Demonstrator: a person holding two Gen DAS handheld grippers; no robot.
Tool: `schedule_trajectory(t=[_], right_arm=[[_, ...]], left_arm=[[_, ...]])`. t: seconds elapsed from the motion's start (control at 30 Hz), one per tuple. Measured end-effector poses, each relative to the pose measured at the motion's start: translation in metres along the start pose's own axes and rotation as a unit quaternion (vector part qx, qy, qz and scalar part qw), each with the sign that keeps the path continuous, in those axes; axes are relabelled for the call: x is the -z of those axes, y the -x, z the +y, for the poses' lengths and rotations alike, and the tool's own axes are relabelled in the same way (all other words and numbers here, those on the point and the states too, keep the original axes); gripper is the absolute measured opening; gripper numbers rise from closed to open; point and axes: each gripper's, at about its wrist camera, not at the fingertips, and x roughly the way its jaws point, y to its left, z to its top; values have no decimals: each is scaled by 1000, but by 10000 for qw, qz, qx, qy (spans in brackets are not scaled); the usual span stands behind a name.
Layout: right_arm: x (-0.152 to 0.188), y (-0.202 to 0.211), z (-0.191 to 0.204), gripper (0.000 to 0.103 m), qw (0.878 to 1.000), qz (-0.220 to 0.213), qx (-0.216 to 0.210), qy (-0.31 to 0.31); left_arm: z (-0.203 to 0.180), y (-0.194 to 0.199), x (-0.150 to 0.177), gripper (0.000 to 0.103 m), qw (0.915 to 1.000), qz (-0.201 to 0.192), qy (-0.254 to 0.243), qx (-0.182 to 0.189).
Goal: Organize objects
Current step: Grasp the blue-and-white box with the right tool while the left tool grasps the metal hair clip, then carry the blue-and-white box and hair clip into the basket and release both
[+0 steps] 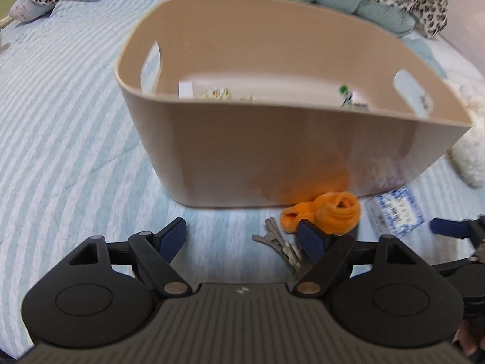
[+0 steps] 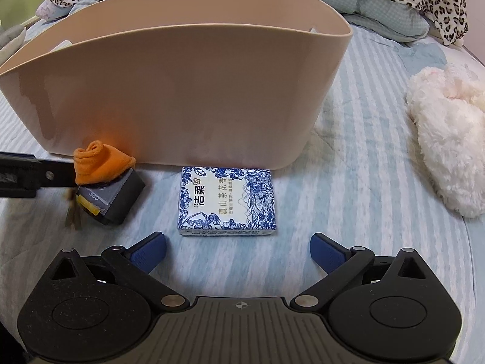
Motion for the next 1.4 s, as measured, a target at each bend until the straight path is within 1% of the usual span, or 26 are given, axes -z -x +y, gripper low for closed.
schedule_trajectory(t=[0.03, 0.13, 0.23, 0.3, 0.37, 0.4, 0.43, 0.47, 0.5, 0.53, 0.57, 0.67, 0.7, 0.73, 0.87, 0.97, 1.1, 1.27, 1.4], right_arm=[[0, 1, 0, 103, 10000, -11, 11, 0], [2, 2, 0, 103, 9999, -67, 83, 9], [1, 1, 0, 103, 9998, -146, 163, -44], [-1, -2, -3, 103, 9997, -178, 156, -113], [-3, -5, -4, 103, 9995, -225, 142, -177], [-3, -5, -4, 100, 9993, -283, 165, -202], [-3, -4, -4, 97, 9989, -363, 192, -206], [-4, -4, -4, 87, 9989, -398, 185, -186], [-4, -4, -4, 76, 9989, -408, 133, -167], [-3, -4, -4, 72, 9989, -427, 57, -160], [-3, -3, -4, 62, 9989, -444, -4, -157], [0, 1, -1, 60, 9987, -512, 0, -45], [-1, 0, -2, 60, 9985, -538, 9, -7], [0, 2, -1, 60, 9984, -562, 8, 25], [3, 6, 3, 60, 9982, -576, 33, 159], [5, 12, 5, 60, 9981, -586, 56, 204], [10, 22, 4, 60, 9979, -620, 54, 194], [13, 37, 3, 60, 9972, -734, 18, 137], [14, 49, 0, 60, 9963, -850, -48, 73]], left_arm=[[-1, -5, 1, 81, 10000, 65, -5, -14], [-1, -7, 8, 81, 10000, -66, -24, 9], [-1, -6, 7, 80, 10000, -18, -61, 13], [0, -5, 7, 73, 10000, 25, -8, 74], [-2, -5, 3, 57, 9998, 68, 12, 193], [-2, -5, 2, 52, 9996, 97, 42, 257], [-3, -5, 2, 39, 9993, 133, 78, 348], [-3, -4, 1, 33, 9988, 169, 116, 447], [-4, -4, 0, 32, 9988, 183, 121, 441], [-5, -3, 1, 26, 9989, 179, 71, 427], [-7, -2, 1, 26, 9988, 174, 25, 461], [-10, -4, 0, 25, 9989, 141, 26, 451], [-10, -3, 0, 16, 9989, 134, 37, 456], [-10, -3, 0, 14, 9989, 126, 38, 461], [-9, -1, 3, 14, 9986, 142, 97, 509], [-2, 4, 11, 14, 9984, 138, 181, 519], [-2, 11, 13, 12, 9984, 80, 168, 535], [1, 23, 15, 11, 9987, -25, 99, 504], [6, 32, 18, 11, 9986, -76, 140, 499]])
